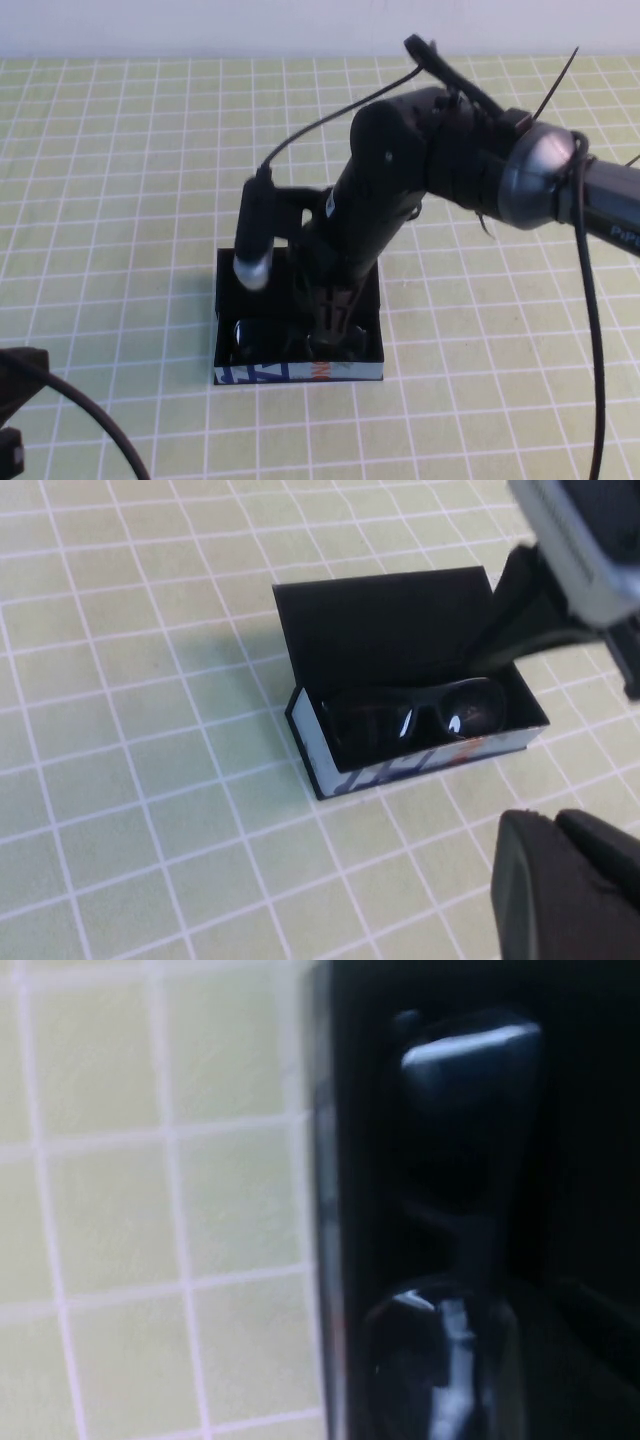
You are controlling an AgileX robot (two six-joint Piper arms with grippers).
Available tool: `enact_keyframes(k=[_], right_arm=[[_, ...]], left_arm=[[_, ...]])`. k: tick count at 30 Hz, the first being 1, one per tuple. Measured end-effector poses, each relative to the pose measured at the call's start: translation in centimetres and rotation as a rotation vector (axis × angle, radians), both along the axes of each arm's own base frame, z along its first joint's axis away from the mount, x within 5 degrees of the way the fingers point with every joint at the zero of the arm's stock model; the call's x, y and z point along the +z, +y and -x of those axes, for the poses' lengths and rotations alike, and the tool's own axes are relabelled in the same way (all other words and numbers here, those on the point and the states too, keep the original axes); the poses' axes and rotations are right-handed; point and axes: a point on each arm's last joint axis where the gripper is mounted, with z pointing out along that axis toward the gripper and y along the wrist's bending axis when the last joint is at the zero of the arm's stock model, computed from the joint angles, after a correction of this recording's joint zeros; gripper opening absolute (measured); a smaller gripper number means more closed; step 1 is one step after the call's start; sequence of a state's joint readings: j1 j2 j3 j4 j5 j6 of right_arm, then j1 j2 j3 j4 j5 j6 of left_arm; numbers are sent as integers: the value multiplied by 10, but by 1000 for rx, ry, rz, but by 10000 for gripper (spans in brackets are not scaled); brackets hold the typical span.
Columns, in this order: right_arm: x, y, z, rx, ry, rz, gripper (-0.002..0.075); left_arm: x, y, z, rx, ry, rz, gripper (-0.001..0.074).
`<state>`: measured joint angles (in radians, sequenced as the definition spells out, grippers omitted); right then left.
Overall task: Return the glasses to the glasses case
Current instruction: Place the glasses in the glasses case
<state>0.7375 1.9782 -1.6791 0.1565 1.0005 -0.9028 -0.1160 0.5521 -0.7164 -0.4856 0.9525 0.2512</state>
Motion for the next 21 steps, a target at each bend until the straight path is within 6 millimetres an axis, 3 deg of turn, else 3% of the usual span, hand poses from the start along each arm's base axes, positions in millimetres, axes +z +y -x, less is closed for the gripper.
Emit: enact_keyframes(k=[7, 13, 21], right_arm=[[42, 2, -6, -264, 9, -110, -13], [51, -2, -10, -365, 75, -165, -16], [59, -48, -50, -587, 278, -374, -16]], left_arm=[[-11, -6, -5, -187, 78, -113, -3], [-16, -21, -24, -311, 153, -5, -3], [-19, -24, -34, -366, 128, -31, -3]])
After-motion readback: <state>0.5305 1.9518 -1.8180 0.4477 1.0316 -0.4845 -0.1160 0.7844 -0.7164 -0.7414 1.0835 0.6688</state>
